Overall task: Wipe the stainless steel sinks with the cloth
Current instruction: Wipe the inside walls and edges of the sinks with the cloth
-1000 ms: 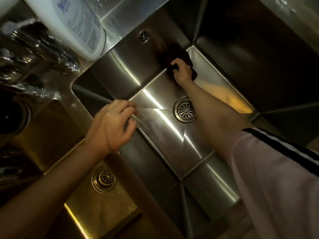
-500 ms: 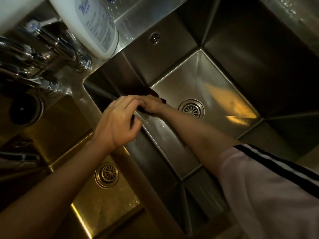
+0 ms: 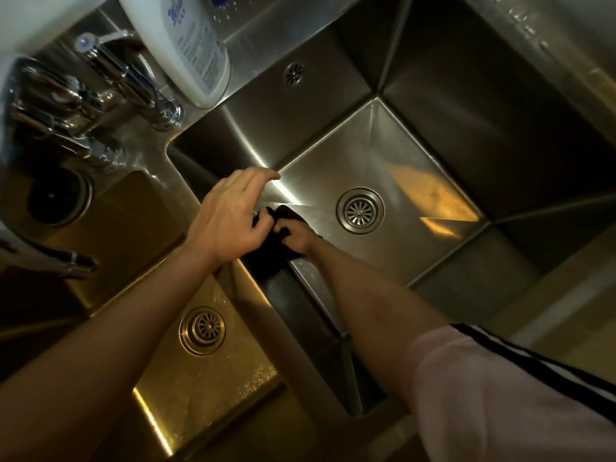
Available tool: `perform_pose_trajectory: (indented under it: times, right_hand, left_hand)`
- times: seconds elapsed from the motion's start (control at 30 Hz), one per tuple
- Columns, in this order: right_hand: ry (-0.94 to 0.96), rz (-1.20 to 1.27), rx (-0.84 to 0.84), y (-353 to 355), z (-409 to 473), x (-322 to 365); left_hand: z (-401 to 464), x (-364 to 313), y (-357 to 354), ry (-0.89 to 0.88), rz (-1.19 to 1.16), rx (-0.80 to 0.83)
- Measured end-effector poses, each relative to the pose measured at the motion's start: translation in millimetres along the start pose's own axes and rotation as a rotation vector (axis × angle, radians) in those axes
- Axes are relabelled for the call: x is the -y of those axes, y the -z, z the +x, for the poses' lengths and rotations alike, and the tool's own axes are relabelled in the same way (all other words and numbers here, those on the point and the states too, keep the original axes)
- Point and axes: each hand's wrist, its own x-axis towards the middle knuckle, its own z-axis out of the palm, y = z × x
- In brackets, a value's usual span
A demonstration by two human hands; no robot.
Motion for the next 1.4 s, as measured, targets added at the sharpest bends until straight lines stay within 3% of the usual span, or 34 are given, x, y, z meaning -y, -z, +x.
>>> perform_pose_trajectory:
  times: [0.27, 0.4, 0.5, 0.77, 1.03, 1.4]
  right_hand:
    - [-0.215, 0.073, -0.062, -19, -67, -34]
    - [-0.213, 0.008, -0.046, -11, -87, -29]
    - [-0.226, 0.098, -0.131, 2, -102, -17]
    - [-0.050, 0.210, -0.261, 29, -164, 33]
    - [0.172, 0.148, -0.366, 61, -264, 71]
    - [0.276, 0.249, -0.481, 82, -381, 132]
  left_hand:
    - [-2, -4, 3, -0.016, -0.027, -0.014]
    - [-3, -4, 2, -0.010, 0.011, -0.034]
    - [-5, -5, 3, -0.017, 0.084, -0.034]
    - [-30, -21, 16, 0.014, 0.306, -0.015]
    - [-97, -53, 49, 0.127, 0.247, -0.075]
    - [-155, -109, 94, 0.145, 0.171, -0.223]
